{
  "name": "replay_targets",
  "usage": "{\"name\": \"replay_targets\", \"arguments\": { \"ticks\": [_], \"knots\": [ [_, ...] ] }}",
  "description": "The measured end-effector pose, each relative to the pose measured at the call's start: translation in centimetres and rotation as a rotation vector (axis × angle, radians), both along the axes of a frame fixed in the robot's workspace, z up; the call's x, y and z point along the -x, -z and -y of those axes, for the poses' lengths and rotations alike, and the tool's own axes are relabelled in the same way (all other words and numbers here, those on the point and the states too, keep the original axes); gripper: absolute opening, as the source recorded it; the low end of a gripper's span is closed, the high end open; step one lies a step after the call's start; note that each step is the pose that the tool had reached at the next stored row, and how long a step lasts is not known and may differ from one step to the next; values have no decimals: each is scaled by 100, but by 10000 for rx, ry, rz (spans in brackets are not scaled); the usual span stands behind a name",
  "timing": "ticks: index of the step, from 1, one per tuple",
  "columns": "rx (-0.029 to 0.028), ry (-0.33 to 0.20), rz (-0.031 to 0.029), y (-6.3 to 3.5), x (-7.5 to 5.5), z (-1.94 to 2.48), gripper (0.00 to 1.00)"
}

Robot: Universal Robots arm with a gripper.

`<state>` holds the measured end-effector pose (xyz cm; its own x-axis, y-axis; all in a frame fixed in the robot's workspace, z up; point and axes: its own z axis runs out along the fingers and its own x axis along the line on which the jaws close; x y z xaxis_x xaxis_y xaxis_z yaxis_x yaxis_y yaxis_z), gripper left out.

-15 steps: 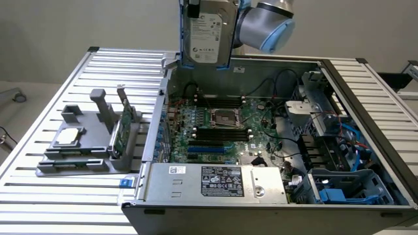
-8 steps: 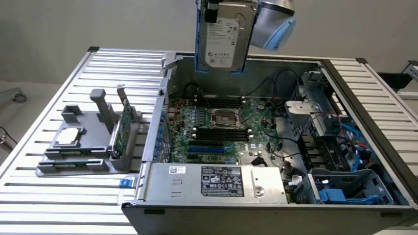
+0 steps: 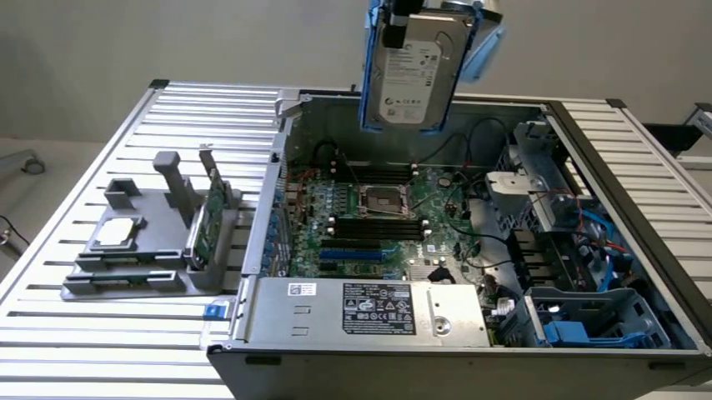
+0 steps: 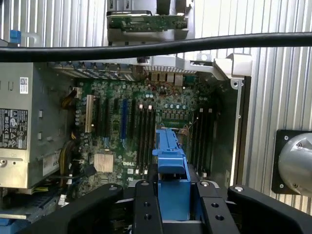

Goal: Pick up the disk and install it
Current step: 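Pick up the disk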

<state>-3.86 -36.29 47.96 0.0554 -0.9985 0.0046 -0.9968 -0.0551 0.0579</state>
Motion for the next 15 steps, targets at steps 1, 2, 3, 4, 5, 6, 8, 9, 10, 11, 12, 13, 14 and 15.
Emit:
{"name": "replay_targets", "arguments": {
  "ticks": [1,2,3,4,5,6,8,9,10,11,12,13,14,15],
  "knots": [
    [0,-1,0,4,-45,17,33],
    [-1,0,0,8,-90,34,33],
    [0,-1,0,11,-134,51,33],
    [0,-1,0,14,-175,72,33],
    [1,0,0,18,-206,91,33],
    [1,-1,-1,22,-230,112,33],
    [0,0,0,31,-266,155,33],
    [0,0,0,34,-288,176,33],
    [0,-1,0,37,-314,198,33],
    [0,-1,0,40,-343,220,33],
    [0,0,0,42,-372,242,33],
    [0,-2,0,45,-400,266,33],
    [0,-1,0,47,-419,287,33],
    [0,-1,1,49,-432,308,33]
  ]
}}
